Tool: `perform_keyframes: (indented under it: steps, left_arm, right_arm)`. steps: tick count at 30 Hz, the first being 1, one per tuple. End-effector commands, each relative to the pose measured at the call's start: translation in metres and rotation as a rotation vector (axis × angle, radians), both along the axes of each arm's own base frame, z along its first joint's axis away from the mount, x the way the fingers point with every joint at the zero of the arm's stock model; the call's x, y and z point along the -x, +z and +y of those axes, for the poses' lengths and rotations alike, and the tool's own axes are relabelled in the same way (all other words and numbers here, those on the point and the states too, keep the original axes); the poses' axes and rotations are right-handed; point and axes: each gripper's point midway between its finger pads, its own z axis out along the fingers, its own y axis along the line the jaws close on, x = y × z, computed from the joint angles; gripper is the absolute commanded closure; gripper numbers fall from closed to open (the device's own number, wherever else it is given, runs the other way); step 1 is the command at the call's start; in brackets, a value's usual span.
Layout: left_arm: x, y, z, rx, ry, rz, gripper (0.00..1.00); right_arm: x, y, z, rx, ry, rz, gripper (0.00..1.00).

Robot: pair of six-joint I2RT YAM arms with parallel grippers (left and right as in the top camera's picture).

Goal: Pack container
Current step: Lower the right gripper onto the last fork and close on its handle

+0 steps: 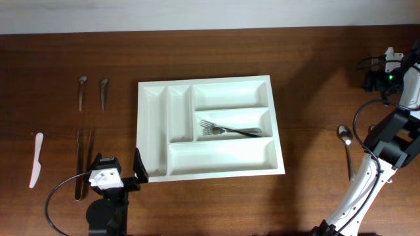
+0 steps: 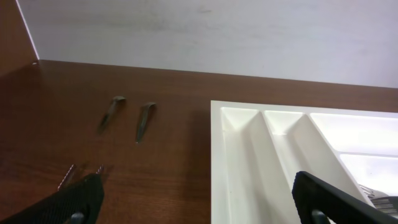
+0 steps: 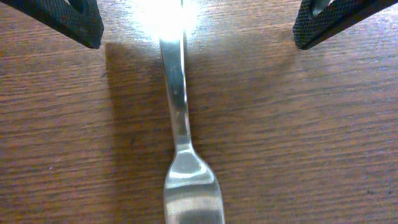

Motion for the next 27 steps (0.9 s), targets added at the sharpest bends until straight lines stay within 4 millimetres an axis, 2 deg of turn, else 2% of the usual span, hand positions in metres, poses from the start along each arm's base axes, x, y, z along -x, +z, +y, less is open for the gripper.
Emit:
perform_keyframes:
  steps: [1,10,19,27]
  left_arm:
    - [0.000,-0.001,-0.003,0.004,-0.014,0.000,0.01]
    - [0.000,-0.001,-0.003,0.004,-0.014,0.000,0.01]
    - [0.000,-0.001,-0.003,0.004,-0.014,0.000,0.01]
    - [0.000,-0.001,-0.003,0.004,-0.014,0.000,0.01]
  right_arm:
    - [0.006,-0.014,-0.004,0.000,-0.015,0.026,0.01]
    - [0.002,-0.012,-0.007,0.010,-0.016,0.007,0.03]
    - [0.004,-0.014,-0.001,-0.024,-0.008,0.010,0.02]
    - [0.013,-0.029,0.006,-0.051,-0.011,0.050,0.02]
